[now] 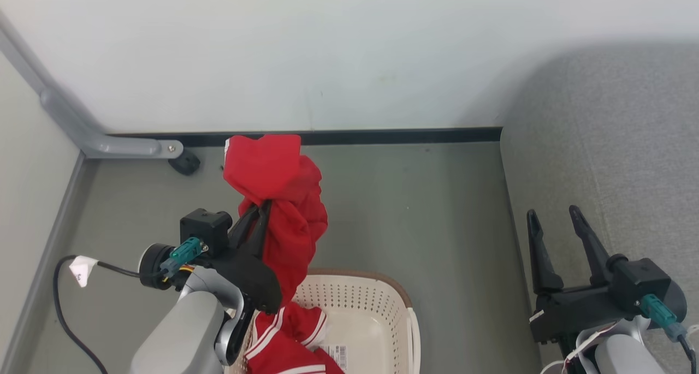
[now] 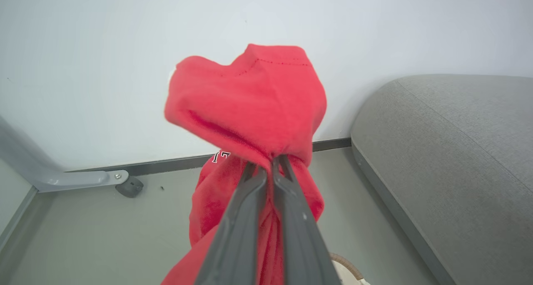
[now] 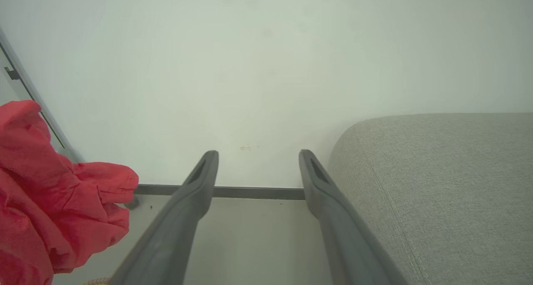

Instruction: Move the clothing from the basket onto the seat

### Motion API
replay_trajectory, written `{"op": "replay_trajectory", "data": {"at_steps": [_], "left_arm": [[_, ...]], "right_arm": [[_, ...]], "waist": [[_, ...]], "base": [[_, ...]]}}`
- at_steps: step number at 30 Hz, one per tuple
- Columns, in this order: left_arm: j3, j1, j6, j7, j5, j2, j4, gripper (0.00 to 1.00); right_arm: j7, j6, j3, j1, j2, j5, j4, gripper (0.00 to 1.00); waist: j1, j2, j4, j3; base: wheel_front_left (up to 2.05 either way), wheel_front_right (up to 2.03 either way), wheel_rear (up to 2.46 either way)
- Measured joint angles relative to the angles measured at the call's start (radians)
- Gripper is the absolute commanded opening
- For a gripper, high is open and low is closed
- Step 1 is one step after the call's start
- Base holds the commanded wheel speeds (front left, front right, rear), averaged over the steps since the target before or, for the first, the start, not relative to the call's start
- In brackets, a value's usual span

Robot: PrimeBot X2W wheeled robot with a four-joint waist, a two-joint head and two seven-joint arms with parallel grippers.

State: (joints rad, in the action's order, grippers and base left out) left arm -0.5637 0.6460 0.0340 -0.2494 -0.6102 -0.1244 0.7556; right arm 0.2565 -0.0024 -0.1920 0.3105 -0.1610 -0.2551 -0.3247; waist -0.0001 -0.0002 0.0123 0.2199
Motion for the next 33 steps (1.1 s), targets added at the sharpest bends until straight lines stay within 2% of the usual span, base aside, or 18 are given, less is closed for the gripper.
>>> {"op": "replay_trajectory", "data": {"at_steps": [13,26,33], "left_arm": [[0.022,-0.072,-0.036,0.0,0.051,-0.011,-0.211,0.0],[0.01,-0.124,-0.052,0.0,0.08,-0.015,-0.366,0.0],[-0.014,-0.14,-0.052,0.0,0.113,-0.008,-0.429,0.0]], "right_arm": [[0.0,0.012,-0.017,-0.06,0.017,0.0,-0.005,1.0],[0.0,0.022,-0.035,-0.082,0.024,0.002,0.019,1.0],[0.0,0.056,-0.092,-0.084,0.047,0.012,0.064,1.0]], "waist": [[0.0001,0.0,-0.025,-0.092],[0.0001,0.0001,-0.036,-0.121],[0.0001,0.0001,-0.035,-0.125]], "base": [[0.0,0.0,0.0],[0.0,0.0,0.0],[0.0,0.0,0.0]]}}
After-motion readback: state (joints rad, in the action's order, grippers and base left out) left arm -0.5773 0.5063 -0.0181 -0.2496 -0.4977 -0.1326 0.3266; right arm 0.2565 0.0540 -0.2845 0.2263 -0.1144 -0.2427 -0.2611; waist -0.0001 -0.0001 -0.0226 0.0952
